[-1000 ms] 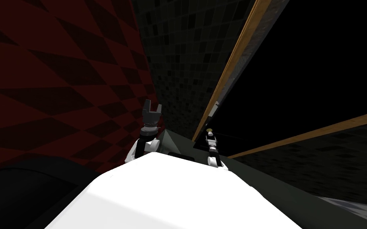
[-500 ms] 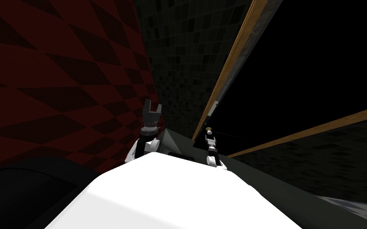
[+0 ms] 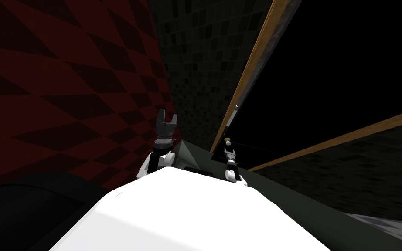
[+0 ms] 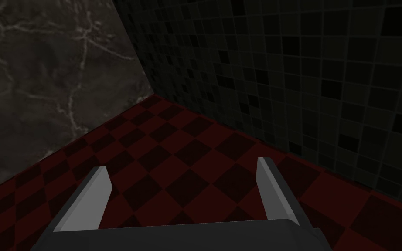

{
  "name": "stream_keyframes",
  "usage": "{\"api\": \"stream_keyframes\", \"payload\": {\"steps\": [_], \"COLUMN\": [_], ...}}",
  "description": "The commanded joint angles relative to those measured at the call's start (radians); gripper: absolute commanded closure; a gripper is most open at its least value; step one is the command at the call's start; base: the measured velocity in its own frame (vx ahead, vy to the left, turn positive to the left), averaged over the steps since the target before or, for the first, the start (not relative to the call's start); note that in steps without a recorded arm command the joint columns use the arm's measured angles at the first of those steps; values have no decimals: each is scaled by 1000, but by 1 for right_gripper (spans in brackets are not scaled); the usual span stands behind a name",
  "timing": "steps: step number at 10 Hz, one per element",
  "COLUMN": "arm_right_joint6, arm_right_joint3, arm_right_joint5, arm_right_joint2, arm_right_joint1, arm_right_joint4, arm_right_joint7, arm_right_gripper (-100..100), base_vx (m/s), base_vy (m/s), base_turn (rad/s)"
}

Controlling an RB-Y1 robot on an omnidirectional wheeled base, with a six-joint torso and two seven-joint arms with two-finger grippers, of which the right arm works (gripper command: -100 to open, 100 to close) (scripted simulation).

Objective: Pull the door open

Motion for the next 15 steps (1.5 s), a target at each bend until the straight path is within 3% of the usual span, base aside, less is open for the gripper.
{"api": "stream_keyframes", "payload": {"steps": [1,2,3,5,7,8,9,11,12,15], "arm_right_joint6": [2,1,-13,-17,-38,-38,-49,-38,-38,-38], "arm_right_joint3": [4,3,-7,-9,-23,-23,-30,-30,-30,-30], "arm_right_joint5": [-9,-6,-15,-17,-29,-29,-34,-34,-34,-34], "arm_right_joint2": [4,2,-22,-29,-63,-63,-80,-76,-76,-76], "arm_right_joint1": [-3,-1,11,14,32,32,40,38,38,38], "arm_right_joint4": [-1,-1,10,13,29,29,36,29,29,29], "arm_right_joint7": [-34,-19,-47,-54,-87,-87,-103,-94,-94,-94], "arm_right_gripper": [-100,-100,-100,-100,-100,-100,-100,-100,100,100], "base_vx": [-54,-25,110,158,174,148,144,79,-2,-12], "base_vy": [-12,-6,23,17,23,0,-10,-8,-4,-3], "base_turn": [10,2,175,92,170,29,75,38,-22,4]}}
